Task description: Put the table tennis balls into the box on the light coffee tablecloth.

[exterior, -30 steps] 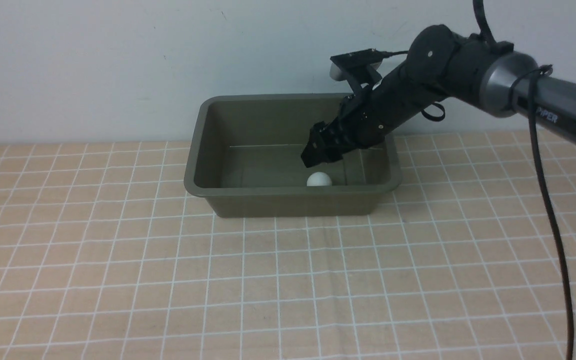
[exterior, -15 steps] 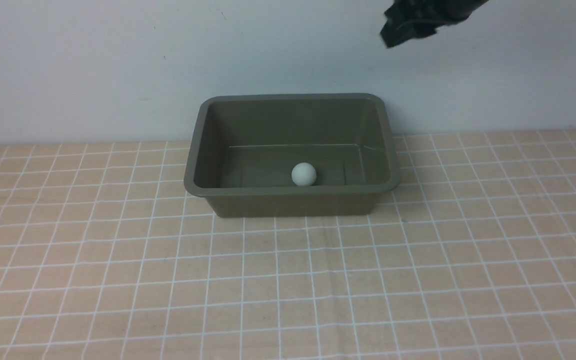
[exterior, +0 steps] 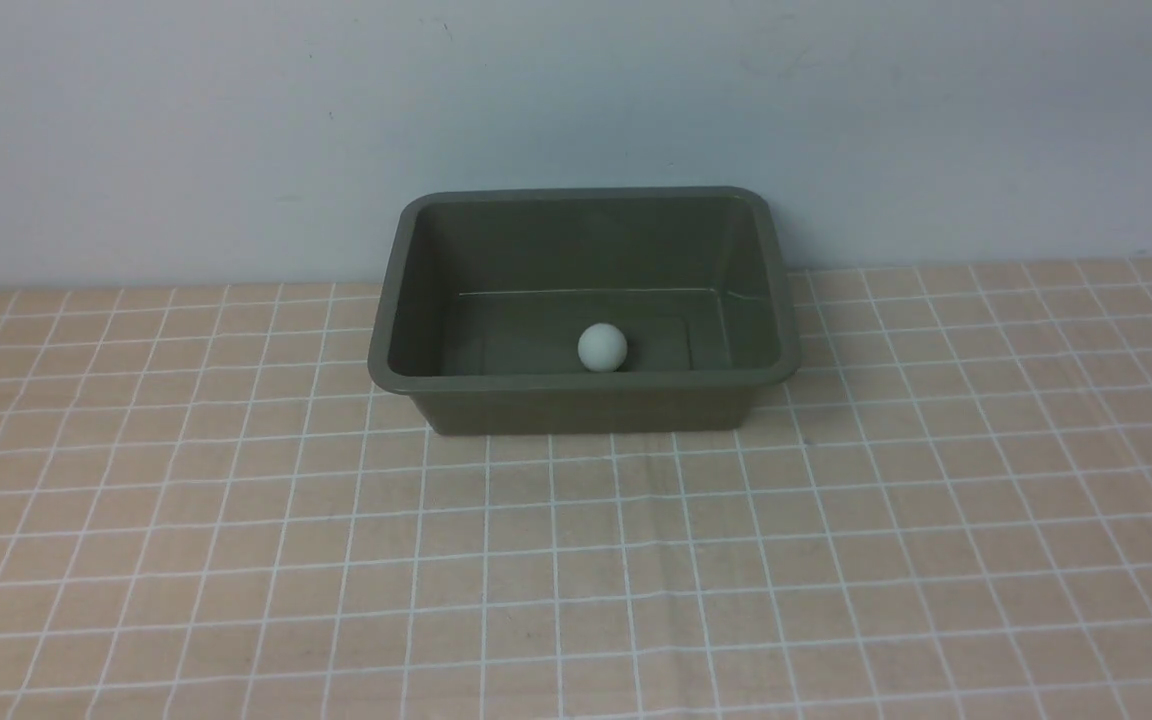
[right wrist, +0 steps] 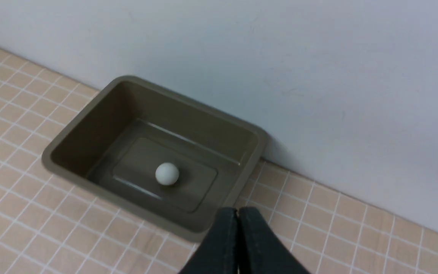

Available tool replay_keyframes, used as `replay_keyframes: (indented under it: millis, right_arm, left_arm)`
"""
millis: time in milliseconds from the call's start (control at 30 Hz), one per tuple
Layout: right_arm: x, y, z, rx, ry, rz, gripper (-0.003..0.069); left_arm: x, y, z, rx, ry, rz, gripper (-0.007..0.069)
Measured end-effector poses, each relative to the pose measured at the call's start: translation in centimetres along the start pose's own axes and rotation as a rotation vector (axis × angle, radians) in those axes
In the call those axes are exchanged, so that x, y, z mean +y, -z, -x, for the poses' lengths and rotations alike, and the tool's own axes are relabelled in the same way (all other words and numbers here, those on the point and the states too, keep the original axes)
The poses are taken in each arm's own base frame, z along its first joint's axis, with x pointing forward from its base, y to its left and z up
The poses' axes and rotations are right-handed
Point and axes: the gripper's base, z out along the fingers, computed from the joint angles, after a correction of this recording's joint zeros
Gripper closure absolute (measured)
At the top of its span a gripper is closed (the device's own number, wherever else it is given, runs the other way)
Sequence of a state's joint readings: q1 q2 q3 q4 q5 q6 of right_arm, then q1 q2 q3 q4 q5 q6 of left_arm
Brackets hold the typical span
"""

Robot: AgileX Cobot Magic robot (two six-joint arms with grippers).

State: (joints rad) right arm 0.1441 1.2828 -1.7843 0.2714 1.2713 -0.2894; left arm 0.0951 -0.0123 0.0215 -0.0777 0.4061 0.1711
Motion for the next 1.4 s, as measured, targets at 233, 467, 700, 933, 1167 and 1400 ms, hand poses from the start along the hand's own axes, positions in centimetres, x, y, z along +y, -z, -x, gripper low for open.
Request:
replay_keyframes:
  millis: [233,467,700,933,1167,1400]
  right_arm:
    - [3.1,4.4,-10.3,0.087,0.032,0.026,0.0676]
    - [4.3,4.0,-19.6,-0.202,-0.001,-0.083,0.0676]
    - [4.6,1.1,-26.5,-0.321,-0.078,-0.124,0.0676]
    - [4.7,0.2,-28.7,-0.344,-0.11,-0.129,0.0677]
    - [4.7,0.2,-28.7,-0.348,-0.11,-0.131,0.0677]
    - [4.7,0.2,-28.7,-0.345,-0.11,-0.129,0.0677]
  left_arm:
    - [0.0,0.0,0.0,0.0,0.0,0.0,0.0693]
    - [0.0,0.0,0.0,0.0,0.0,0.0,0.0693]
    - [0.0,0.0,0.0,0.0,0.0,0.0,0.0693]
    - [0.0,0.0,0.0,0.0,0.0,0.0,0.0693]
    - [0.0,0.0,0.0,0.0,0.0,0.0,0.0693]
    - [0.0,0.0,0.0,0.0,0.0,0.0,0.0693]
